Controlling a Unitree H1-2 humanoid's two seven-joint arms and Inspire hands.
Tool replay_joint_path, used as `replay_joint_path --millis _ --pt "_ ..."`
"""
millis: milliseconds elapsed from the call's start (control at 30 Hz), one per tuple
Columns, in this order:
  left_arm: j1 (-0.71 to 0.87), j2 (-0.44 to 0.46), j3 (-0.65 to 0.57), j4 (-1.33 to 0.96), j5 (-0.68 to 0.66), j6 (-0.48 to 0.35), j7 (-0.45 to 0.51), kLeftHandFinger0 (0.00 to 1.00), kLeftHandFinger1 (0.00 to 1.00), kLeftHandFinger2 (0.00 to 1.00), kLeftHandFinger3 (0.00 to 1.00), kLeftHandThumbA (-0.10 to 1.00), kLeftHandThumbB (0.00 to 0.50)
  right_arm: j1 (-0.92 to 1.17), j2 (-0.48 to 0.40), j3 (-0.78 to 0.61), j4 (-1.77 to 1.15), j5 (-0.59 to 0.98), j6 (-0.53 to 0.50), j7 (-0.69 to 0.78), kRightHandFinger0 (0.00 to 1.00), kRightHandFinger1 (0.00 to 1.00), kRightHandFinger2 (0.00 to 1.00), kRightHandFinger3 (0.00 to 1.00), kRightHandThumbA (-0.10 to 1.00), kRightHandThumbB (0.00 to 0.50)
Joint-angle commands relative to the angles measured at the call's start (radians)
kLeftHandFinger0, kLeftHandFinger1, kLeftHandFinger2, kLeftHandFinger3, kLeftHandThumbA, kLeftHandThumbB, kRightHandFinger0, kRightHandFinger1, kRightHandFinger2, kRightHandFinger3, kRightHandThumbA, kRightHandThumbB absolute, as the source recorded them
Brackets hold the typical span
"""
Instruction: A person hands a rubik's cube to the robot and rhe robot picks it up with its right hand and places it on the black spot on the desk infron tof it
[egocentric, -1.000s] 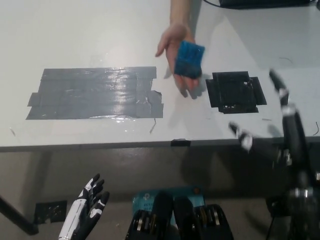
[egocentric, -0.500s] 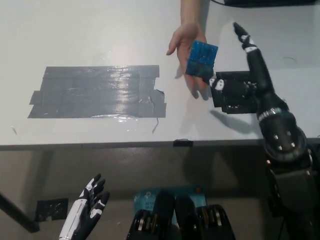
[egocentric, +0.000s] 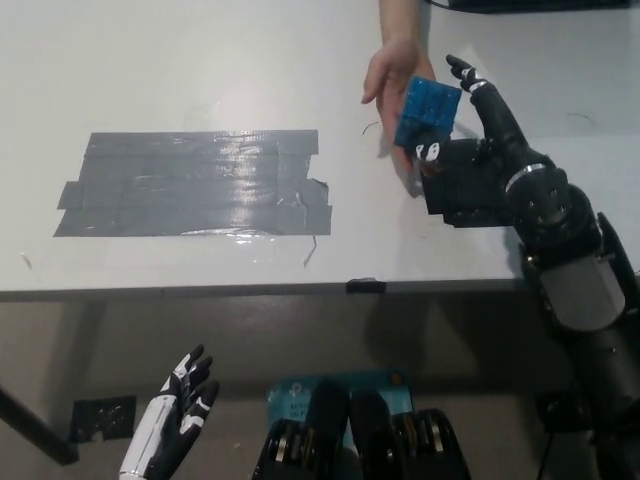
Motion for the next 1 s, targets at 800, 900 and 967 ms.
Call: replay_joint_path --millis 800,900,967 --pt "-0.040 0.023 -0.011 -0.041 0.029 -0.004 -0.017 1.00 1.00 1.00 1.00 0.81 0.132 -0.177 -0.088 0.136 0.115 0.000 -0.019 0.202 0.03 0.32 0.59 0.46 -0.10 0.307" --pt "-0.046 0.024 -0.012 -0.039 0.026 -0.008 -0.017 1.00 1.00 1.00 1.00 0.80 0.120 -0.167 -0.102 0.152 0.115 0.005 -0.035 0.201 0.26 0.73 0.96 0.81 -0.10 0.272" --pt "-0.046 0.025 -0.012 -0.039 0.027 -0.011 -0.017 1.00 1.00 1.00 1.00 0.79 0.114 -0.161 -0.098 0.137 0.113 0.009 -0.041 0.159 0.27 0.73 0.94 0.90 -0.10 0.221"
